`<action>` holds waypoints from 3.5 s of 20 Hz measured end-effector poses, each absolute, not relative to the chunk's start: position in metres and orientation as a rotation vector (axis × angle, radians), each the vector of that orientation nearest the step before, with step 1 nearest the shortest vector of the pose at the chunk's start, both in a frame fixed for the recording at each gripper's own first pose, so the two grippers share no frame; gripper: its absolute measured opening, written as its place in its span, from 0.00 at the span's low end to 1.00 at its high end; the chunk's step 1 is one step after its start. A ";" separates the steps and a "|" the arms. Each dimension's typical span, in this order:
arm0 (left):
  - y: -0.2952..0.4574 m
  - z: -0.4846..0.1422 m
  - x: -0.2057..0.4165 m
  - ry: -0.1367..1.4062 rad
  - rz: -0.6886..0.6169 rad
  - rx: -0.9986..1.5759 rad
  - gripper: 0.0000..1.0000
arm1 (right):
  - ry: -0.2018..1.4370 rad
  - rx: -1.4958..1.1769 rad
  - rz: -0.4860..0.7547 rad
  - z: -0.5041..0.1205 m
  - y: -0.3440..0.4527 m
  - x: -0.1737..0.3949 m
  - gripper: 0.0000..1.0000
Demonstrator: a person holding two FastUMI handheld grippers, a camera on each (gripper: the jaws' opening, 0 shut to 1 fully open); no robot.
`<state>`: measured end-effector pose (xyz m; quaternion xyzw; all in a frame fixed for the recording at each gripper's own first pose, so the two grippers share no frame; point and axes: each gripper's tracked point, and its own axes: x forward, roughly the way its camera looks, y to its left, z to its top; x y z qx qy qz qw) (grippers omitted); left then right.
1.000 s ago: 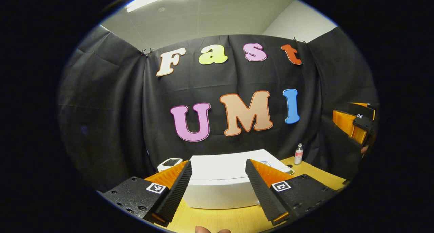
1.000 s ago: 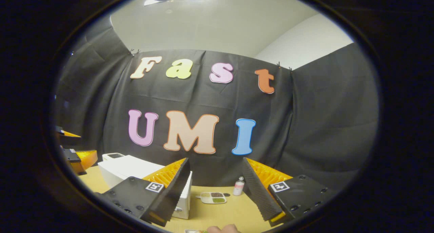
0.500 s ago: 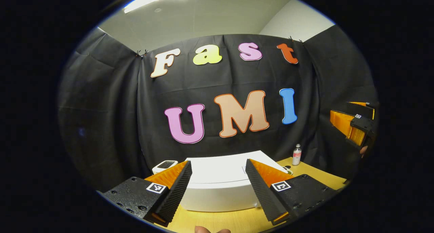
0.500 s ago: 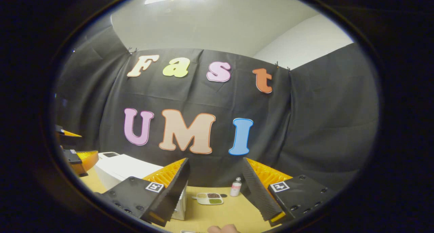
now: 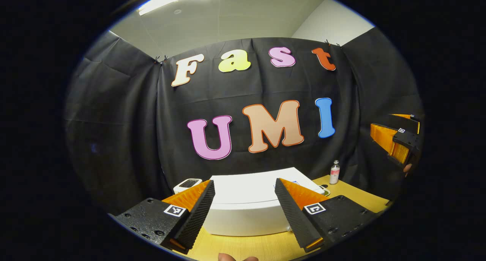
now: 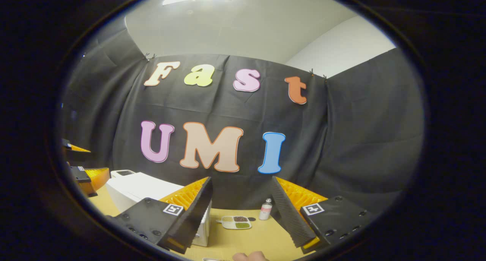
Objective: Open the microwave oven with the left hand, put the food in, and close the microwave oven.
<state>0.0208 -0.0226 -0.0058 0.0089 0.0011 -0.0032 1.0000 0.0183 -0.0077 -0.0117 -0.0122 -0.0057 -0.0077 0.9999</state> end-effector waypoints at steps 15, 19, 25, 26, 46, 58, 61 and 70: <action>-0.109 -0.149 0.028 0.185 -0.183 0.050 0.97 | 0.004 -0.057 -0.036 -0.009 -0.030 0.003 0.97; -0.135 -0.184 0.040 0.235 -0.215 0.050 0.97 | 0.005 -0.062 -0.021 -0.008 -0.034 -0.005 0.96; -0.162 -0.231 0.068 0.297 -0.186 0.039 0.98 | 0.057 -0.052 0.044 -0.024 -0.042 -0.020 0.97; -0.164 -0.238 0.072 0.300 -0.178 0.048 0.98 | 0.060 -0.067 0.062 -0.026 -0.044 -0.021 0.97; -0.180 -0.274 0.109 0.356 -0.153 -0.051 0.09 | 0.098 -0.091 0.178 -0.048 -0.080 -0.020 0.97; -0.161 -0.276 0.031 0.506 -0.131 -0.141 0.00 | 0.070 -0.007 0.142 -0.043 -0.077 -0.011 0.97; -0.141 -0.276 -0.009 0.550 -0.180 -0.112 0.00 | 0.100 0.019 0.151 -0.057 -0.071 -0.009 0.97; -0.059 -0.284 -0.096 0.653 -0.144 -0.074 0.00 | 0.153 0.035 0.155 -0.084 -0.033 -0.016 0.97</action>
